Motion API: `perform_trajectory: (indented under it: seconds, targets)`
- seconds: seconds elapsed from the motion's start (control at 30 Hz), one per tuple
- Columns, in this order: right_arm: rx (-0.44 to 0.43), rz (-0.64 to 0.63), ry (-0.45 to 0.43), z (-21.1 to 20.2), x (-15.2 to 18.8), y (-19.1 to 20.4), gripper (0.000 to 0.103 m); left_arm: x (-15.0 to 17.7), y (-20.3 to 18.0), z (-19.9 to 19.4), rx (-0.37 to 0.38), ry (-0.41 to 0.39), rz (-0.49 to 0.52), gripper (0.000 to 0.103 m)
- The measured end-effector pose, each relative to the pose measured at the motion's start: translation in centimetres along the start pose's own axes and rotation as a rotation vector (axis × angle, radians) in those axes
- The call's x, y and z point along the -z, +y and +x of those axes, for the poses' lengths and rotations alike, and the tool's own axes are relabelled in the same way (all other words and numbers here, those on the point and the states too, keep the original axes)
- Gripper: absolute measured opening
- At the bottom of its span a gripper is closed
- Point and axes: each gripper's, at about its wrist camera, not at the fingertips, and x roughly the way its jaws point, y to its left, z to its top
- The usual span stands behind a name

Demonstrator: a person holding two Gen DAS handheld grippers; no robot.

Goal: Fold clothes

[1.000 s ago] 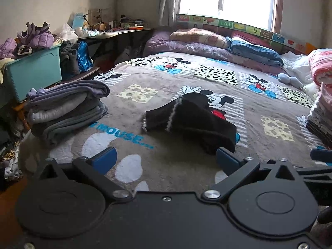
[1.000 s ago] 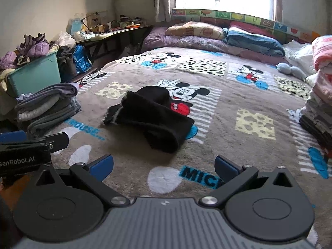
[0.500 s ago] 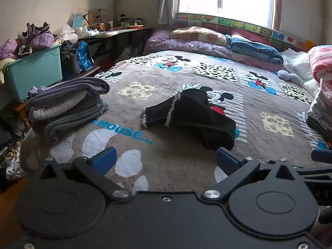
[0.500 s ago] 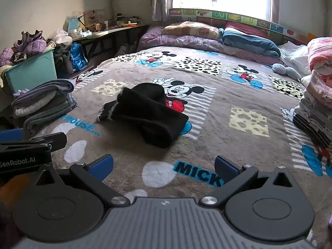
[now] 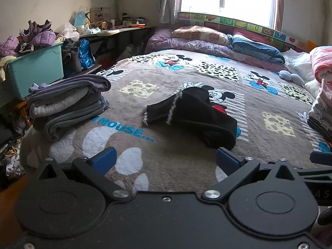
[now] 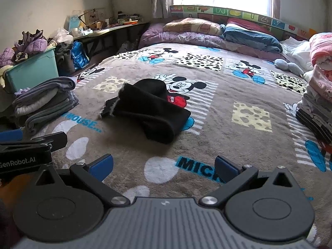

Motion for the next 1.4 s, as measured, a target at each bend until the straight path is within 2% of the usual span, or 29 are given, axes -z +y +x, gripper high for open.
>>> perform_trajectory:
  seconds: [0.87,1.03,1.4]
  targets:
    - [-0.01,0.004,0.013,0.9,0.0,-0.1,0.103,0.2,0.0,0.6,0.005,0.004,-0.01,0.103]
    - [-0.022,0.007,0.017,1.2,0.0,-0.2,0.103,0.1,0.4,1.5,0.028,0.013,-0.028,0.103]
    - [-0.153,0.046,0.019,4.0,-0.3,-0.9,0.103,-0.2,2.1,5.9,0.071,0.015,-0.091,0.103]
